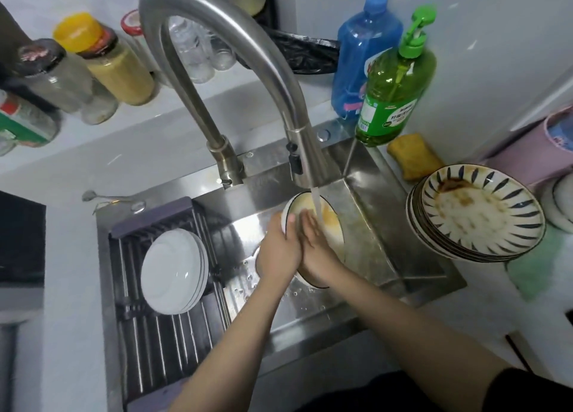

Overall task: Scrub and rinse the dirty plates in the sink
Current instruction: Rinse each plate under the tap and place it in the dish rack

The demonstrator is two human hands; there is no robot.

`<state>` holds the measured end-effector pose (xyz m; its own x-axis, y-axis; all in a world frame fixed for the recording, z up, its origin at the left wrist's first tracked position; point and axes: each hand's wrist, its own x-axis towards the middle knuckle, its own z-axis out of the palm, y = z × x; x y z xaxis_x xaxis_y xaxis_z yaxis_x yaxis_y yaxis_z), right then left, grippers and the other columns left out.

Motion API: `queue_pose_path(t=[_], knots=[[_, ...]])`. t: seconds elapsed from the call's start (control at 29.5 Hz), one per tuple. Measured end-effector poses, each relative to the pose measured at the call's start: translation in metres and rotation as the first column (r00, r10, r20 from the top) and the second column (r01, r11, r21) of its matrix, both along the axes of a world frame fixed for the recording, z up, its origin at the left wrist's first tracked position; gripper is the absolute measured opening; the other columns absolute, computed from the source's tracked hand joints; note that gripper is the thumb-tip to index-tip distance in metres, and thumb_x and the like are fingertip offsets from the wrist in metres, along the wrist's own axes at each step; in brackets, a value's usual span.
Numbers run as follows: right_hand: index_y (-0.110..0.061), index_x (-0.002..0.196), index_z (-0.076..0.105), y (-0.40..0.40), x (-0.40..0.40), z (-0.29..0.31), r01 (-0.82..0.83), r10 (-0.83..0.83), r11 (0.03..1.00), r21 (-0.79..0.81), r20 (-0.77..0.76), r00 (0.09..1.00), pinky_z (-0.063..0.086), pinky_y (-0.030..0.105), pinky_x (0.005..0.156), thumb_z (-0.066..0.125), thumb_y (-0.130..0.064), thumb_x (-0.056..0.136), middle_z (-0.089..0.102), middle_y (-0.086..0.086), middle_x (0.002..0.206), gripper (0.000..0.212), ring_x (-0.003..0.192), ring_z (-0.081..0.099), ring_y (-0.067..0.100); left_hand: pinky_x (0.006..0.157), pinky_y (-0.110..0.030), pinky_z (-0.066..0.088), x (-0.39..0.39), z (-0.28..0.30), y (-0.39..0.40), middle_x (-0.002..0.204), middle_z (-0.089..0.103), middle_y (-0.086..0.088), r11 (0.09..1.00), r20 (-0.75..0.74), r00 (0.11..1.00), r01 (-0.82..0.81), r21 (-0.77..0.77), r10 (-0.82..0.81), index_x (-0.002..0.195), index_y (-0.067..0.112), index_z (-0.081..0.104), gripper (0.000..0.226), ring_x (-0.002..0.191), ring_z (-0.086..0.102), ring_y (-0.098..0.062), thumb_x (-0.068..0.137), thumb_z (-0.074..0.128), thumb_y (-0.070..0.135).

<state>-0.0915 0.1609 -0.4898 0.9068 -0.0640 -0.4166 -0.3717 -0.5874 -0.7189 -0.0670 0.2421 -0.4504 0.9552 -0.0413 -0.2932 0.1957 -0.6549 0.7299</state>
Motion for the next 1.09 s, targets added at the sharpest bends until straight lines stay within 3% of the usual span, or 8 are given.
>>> queue_pose_path(t=[0.1,0.24,0.44,0.54,0.68,0.88,0.98,1.09], knots=[[-0.006,0.150,0.002,0.002,0.002,0.008,-0.098,0.100,0.992,0.074,-0.035,0.994,-0.012,0.023,0.112,0.025,-0.019,0.106,-0.007,0.006,0.158,0.051,0.146,-0.009,0.017,0.090,-0.031,0.039,0.003,-0.008,0.001,0.124,0.061,-0.013,0.997,-0.044,0.998,-0.053,-0.062,0.051,0.128,0.012,0.052,0.042,0.114,0.056,-0.031,0.103,0.031,0.037],[-0.028,0.142,0.041,-0.027,-0.047,0.017,-0.375,0.372,0.918,0.127,0.044,0.927,0.007,0.017,0.115,0.029,-0.027,0.105,0.032,-0.014,0.150,0.039,0.140,0.020,-0.002,0.106,-0.040,0.037,0.020,-0.023,0.025,0.130,0.057,-0.016,0.944,-0.165,0.959,-0.260,-0.203,0.229,0.130,0.005,0.054,0.047,0.123,0.051,-0.031,0.104,0.031,0.037],[-0.015,0.149,0.028,-0.077,-0.038,-0.005,-0.393,0.409,0.779,-0.489,-0.081,0.909,-0.003,0.035,0.120,-0.029,-0.055,0.083,0.030,-0.001,0.154,0.096,0.145,0.019,0.016,0.111,-0.041,0.035,0.004,-0.028,0.023,0.135,0.055,-0.005,0.893,-0.288,0.930,-0.316,-0.319,0.227,0.135,0.016,0.051,0.056,0.120,0.049,-0.021,0.097,0.036,0.054],[-0.023,0.152,0.010,-0.051,-0.023,0.004,-0.351,0.344,0.886,-0.304,-0.079,0.936,-0.009,0.028,0.118,0.003,-0.040,0.101,0.007,-0.010,0.159,0.054,0.147,-0.002,0.012,0.108,-0.046,0.039,-0.004,-0.040,0.011,0.130,0.059,-0.006,0.888,-0.312,0.922,-0.331,-0.319,0.231,0.131,0.022,0.055,0.076,0.122,0.053,-0.026,0.078,0.031,0.072],[-0.020,0.148,0.030,-0.034,-0.037,0.020,-0.476,0.476,0.879,0.030,0.000,0.879,0.000,0.023,0.119,0.019,-0.027,0.105,0.025,-0.010,0.155,0.045,0.143,0.006,0.000,0.104,-0.048,0.043,0.000,-0.049,0.010,0.121,0.065,-0.008,0.855,-0.340,0.901,-0.386,-0.346,0.269,0.127,0.019,0.058,0.078,0.115,0.059,-0.028,0.078,0.032,0.075],[-0.020,0.153,0.010,-0.077,-0.040,0.010,-0.447,0.421,0.751,-0.485,-0.170,0.891,-0.009,0.026,0.115,-0.014,-0.050,0.088,0.009,-0.007,0.159,0.075,0.147,0.004,0.009,0.110,-0.046,0.037,-0.003,-0.054,0.017,0.135,0.056,-0.005,0.822,-0.423,0.867,-0.432,-0.372,0.264,0.137,0.021,0.050,0.072,0.124,0.051,-0.025,0.087,0.036,0.071],[-0.023,0.152,0.012,-0.044,-0.034,0.017,-0.538,0.539,0.801,-0.263,-0.076,0.839,-0.009,0.025,0.117,0.014,-0.035,0.104,0.004,-0.012,0.158,0.049,0.145,-0.007,0.006,0.107,-0.045,0.041,-0.004,-0.057,0.013,0.129,0.061,-0.006,0.870,-0.410,0.884,-0.370,-0.326,0.222,0.131,0.024,0.055,0.088,0.120,0.056,-0.026,0.068,0.034,0.084],[-0.024,0.146,0.037,-0.050,-0.048,0.028,-0.535,0.531,0.843,-0.065,-0.061,0.845,0.007,0.021,0.117,0.019,-0.035,0.105,0.030,-0.014,0.151,0.046,0.142,0.013,0.000,0.103,-0.033,0.041,0.002,-0.032,0.015,0.129,0.059,-0.006,0.830,-0.391,0.889,-0.396,-0.394,0.238,0.134,0.015,0.052,0.055,0.118,0.054,-0.021,0.098,0.038,0.054]])
